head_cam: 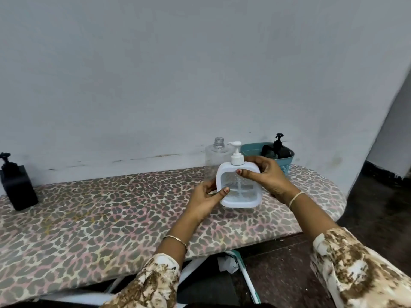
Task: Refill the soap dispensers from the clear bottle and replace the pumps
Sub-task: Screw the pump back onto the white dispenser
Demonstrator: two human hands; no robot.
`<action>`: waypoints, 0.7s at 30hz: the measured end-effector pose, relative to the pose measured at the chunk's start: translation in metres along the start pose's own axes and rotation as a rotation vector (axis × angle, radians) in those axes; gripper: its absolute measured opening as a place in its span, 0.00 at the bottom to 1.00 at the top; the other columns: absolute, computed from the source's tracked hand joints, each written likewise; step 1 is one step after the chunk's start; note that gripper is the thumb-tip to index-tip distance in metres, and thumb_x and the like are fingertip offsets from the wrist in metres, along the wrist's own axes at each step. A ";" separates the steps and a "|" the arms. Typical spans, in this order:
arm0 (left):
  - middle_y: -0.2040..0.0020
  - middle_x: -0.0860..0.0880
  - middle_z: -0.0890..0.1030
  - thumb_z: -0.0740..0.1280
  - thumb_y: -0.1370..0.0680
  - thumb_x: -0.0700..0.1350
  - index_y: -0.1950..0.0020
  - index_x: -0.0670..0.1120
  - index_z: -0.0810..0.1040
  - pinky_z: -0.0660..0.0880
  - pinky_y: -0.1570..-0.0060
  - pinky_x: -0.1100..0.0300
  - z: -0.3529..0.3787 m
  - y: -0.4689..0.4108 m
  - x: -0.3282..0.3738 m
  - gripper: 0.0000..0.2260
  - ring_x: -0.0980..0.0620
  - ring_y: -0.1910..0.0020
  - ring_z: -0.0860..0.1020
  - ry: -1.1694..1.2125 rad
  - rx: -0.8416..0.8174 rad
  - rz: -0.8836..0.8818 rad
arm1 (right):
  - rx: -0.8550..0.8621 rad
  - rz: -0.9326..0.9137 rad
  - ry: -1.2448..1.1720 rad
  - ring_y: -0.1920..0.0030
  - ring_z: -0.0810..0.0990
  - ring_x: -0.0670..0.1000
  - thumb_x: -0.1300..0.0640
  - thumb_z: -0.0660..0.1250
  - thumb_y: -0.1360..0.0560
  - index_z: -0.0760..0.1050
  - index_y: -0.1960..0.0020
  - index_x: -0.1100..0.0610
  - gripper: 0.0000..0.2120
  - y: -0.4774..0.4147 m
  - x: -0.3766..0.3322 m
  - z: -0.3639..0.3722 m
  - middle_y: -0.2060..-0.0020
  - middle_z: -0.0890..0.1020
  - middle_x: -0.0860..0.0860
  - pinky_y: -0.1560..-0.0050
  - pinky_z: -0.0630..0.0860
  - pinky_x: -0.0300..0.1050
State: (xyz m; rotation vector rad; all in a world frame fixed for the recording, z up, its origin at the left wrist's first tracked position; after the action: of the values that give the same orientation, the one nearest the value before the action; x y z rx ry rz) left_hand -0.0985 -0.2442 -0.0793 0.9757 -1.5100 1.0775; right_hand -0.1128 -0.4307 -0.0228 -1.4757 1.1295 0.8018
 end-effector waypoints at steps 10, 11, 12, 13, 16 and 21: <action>0.41 0.51 0.80 0.67 0.22 0.45 0.31 0.50 0.70 0.75 0.41 0.52 0.087 -0.060 0.017 0.19 0.50 0.43 0.79 -0.115 0.111 0.071 | 0.396 -0.005 0.277 0.54 0.81 0.50 0.50 0.80 0.37 0.80 0.48 0.55 0.21 -0.050 0.008 -0.071 0.54 0.83 0.49 0.54 0.79 0.44; 0.39 0.51 0.79 0.67 0.22 0.45 0.30 0.49 0.69 0.75 0.39 0.51 0.092 -0.068 0.019 0.20 0.50 0.41 0.78 -0.123 0.104 0.070 | 0.426 -0.005 0.305 0.54 0.81 0.49 0.49 0.80 0.37 0.79 0.48 0.55 0.21 -0.057 0.008 -0.076 0.54 0.83 0.48 0.53 0.78 0.44; 0.38 0.51 0.78 0.67 0.22 0.44 0.30 0.49 0.69 0.74 0.37 0.51 0.096 -0.076 0.021 0.21 0.50 0.40 0.77 -0.129 0.093 0.066 | 0.454 -0.004 0.325 0.54 0.80 0.49 0.49 0.80 0.38 0.79 0.48 0.54 0.21 -0.063 0.007 -0.081 0.53 0.82 0.48 0.54 0.77 0.44; 0.39 0.52 0.77 0.67 0.22 0.44 0.30 0.49 0.69 0.73 0.37 0.51 0.100 -0.086 0.021 0.20 0.51 0.40 0.77 -0.140 0.086 0.062 | 0.482 0.000 0.341 0.54 0.80 0.49 0.49 0.79 0.38 0.78 0.48 0.54 0.21 -0.070 0.006 -0.085 0.53 0.81 0.48 0.54 0.76 0.43; 0.39 0.48 0.79 0.69 0.24 0.44 0.32 0.49 0.70 0.75 0.40 0.53 0.109 -0.111 0.020 0.21 0.49 0.41 0.78 -0.181 0.060 0.043 | 0.557 0.028 0.352 0.54 0.78 0.48 0.48 0.79 0.38 0.76 0.48 0.53 0.22 -0.090 0.005 -0.095 0.54 0.80 0.47 0.56 0.73 0.41; 0.31 0.46 0.74 0.71 0.26 0.46 0.26 0.45 0.65 0.70 0.35 0.55 0.121 -0.148 0.005 0.30 0.47 0.34 0.73 -0.288 0.062 -0.030 | 0.631 0.085 0.371 0.55 0.78 0.48 0.47 0.78 0.38 0.75 0.46 0.53 0.25 -0.121 0.019 -0.104 0.54 0.79 0.46 0.56 0.74 0.42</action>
State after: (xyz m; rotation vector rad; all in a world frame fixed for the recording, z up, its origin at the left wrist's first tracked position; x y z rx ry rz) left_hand 0.0093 -0.4020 -0.0647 1.2339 -1.6938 0.9989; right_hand -0.0015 -0.5374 0.0230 -1.0595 1.5554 0.1804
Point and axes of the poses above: each hand's wrist, its own y-axis away from the middle knuckle, its own z-axis out of the palm, x = y × z, the point moved 3 cm from there along -y, towards the middle knuckle
